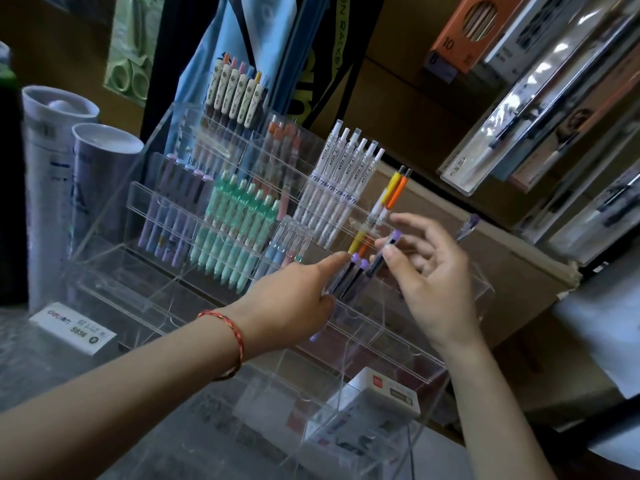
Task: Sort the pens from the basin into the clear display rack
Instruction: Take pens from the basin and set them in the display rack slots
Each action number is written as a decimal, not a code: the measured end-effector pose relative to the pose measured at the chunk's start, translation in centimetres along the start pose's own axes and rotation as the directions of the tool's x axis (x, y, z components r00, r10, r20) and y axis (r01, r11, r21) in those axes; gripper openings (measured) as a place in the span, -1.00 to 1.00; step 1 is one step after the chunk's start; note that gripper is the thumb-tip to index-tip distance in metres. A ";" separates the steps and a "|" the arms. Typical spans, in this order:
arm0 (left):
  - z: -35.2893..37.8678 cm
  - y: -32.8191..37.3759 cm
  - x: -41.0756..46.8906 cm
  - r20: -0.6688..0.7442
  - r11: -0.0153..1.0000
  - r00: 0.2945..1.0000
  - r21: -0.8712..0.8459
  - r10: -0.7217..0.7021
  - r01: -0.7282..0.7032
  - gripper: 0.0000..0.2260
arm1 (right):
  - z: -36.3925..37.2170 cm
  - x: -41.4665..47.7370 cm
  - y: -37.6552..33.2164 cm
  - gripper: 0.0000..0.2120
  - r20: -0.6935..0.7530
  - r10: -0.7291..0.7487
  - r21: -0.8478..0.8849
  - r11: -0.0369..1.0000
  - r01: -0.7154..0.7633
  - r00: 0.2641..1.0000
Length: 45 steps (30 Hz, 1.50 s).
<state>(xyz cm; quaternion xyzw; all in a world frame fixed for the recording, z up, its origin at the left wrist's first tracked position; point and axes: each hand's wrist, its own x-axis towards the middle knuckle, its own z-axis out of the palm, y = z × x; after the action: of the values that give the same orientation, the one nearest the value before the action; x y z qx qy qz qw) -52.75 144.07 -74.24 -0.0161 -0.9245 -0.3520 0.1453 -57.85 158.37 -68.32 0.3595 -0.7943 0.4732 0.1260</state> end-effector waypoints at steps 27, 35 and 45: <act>0.4 -0.4 0.2 0.001 0.995 1.000 0.102 -0.002 0.001 -0.39 | -0.6 1.4 1.1 -0.82 0.146 0.214 0.042 0.974 -0.222 0.966; 0.5 -0.7 0.4 -0.014 0.995 1.000 0.095 0.008 -0.006 -0.42 | -0.2 0.8 2.2 -0.87 0.176 0.280 0.048 0.955 -0.293 0.944; 0.8 -1.0 0.2 -0.001 0.997 1.000 0.073 0.001 -0.001 -0.35 | -0.8 1.0 0.1 -0.90 0.125 0.219 0.211 0.947 -0.242 0.968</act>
<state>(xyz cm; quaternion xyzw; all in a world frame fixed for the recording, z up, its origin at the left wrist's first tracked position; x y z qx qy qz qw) -53.30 143.82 -75.33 -0.0111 -0.9367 -0.3178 0.1464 -58.78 158.58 -67.47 0.2991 -0.7776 0.5529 -0.0115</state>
